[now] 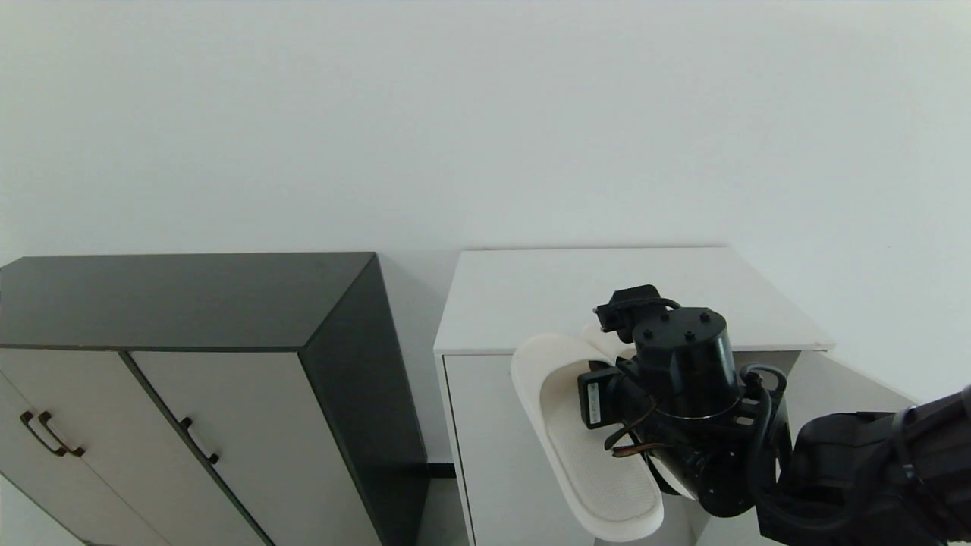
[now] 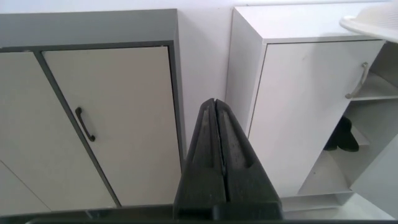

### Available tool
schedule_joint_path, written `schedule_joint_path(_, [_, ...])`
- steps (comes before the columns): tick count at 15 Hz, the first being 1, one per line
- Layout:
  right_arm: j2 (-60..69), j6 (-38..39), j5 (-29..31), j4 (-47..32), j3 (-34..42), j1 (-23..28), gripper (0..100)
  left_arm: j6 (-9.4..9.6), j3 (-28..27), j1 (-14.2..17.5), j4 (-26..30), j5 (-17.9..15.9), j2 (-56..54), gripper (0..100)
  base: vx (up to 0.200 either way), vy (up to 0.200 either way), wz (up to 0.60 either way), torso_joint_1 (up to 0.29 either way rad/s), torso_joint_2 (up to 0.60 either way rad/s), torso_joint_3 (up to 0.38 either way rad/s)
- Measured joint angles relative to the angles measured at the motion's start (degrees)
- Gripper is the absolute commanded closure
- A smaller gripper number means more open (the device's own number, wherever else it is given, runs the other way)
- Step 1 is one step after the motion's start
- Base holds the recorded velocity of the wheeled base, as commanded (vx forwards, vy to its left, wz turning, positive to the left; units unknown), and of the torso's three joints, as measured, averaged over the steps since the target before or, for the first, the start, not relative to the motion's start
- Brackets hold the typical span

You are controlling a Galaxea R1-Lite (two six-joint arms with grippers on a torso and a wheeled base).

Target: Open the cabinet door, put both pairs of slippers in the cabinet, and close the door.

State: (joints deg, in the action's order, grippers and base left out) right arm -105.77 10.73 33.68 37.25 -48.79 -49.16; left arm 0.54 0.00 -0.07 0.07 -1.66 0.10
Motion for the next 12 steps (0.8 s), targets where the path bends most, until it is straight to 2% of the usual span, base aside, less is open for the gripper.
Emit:
schedule_joint_path(7, [-0.55,0.07,-0.35,-0.01,0.00,0.02,100,0.33,0.00,-0.04,-0.02,0.00,0.00,100,0.000,0.000,0.00,0.000,0.00,0.000])
schedule_joint_path(12, [-0.85,-0.24,-0.13,1.72,0.44,0.09,100,0.39,0.02,-0.06,0.02,0.05,0.00,100,0.000,-0.200,0.00,0.005,0.00,0.000])
